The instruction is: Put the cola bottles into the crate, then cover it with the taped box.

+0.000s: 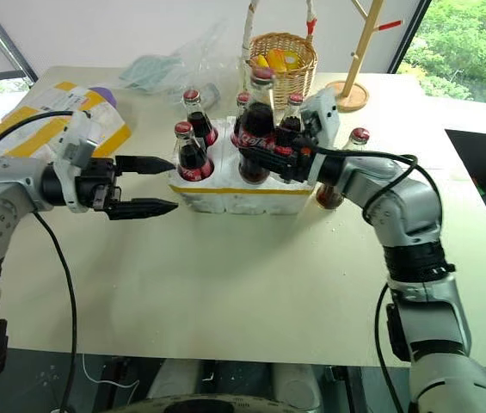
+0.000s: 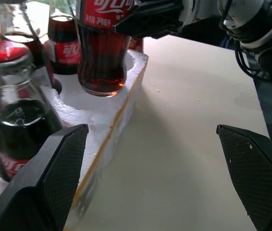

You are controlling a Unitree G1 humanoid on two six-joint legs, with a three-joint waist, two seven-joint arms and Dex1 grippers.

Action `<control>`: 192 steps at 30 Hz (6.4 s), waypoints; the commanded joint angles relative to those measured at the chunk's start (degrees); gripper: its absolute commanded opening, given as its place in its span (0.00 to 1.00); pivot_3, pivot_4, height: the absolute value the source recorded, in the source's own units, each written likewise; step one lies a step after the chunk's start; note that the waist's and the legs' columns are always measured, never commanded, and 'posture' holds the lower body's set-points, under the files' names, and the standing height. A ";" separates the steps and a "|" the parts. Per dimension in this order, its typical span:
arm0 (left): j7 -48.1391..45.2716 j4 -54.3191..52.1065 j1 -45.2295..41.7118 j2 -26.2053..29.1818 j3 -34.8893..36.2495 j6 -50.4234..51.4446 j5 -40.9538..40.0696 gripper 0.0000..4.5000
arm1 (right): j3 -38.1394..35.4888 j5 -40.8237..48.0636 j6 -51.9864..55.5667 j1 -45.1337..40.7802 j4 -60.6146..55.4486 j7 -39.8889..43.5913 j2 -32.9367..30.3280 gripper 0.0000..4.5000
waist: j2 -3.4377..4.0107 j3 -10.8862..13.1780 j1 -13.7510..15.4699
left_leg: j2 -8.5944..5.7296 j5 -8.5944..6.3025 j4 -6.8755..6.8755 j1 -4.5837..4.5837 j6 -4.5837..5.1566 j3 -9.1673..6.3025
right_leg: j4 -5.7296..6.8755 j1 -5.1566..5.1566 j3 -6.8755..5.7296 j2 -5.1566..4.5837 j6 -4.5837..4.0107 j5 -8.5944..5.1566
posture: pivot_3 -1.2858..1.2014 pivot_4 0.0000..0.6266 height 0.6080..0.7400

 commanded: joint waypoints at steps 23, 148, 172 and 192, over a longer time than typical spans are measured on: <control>6.20 -6.49 5.47 2.18 5.56 0.03 -5.41 1.00 | -0.26 -14.38 -9.88 -6.64 19.96 2.31 11.77 0.63 | 0.04 0.02 -0.59 | -0.01 0.02 -0.01 0.28 -0.04 0.04 | 0.21 0.14 0.01 -0.06 -0.03 0.02 | 0.52 0.24 1.00; 8.94 -6.02 1.14 0.02 2.10 -0.58 -6.30 1.00 | -3.80 -10.75 2.29 4.95 0.07 -6.05 0.60 0.63 | 0.40 0.32 -0.43 | 0.01 0.02 -0.15 0.19 -0.03 0.12 | -0.01 0.06 0.11 0.07 -0.02 0.01 | 0.52 0.24 1.00; 23.37 -13.59 14.34 3.51 16.94 0.48 -3.32 1.00 | -17.41 -1.38 9.88 12.00 -13.06 7.40 -15.83 0.99 | 0.34 0.31 -0.28 | 0.03 0.01 -0.14 0.28 -0.03 0.07 | -0.02 0.17 0.10 0.00 -0.04 0.03 | 0.52 0.24 1.00; 35.08 9.45 45.77 12.37 22.39 -34.18 47.98 1.00 | -24.53 27.25 19.33 12.98 -26.62 14.57 -21.78 0.99 | 0.28 0.31 -0.02 | 0.02 -0.01 -0.30 0.30 -0.04 0.21 | -0.29 0.17 0.09 -0.64 -0.43 -0.15 | 0.52 0.24 1.00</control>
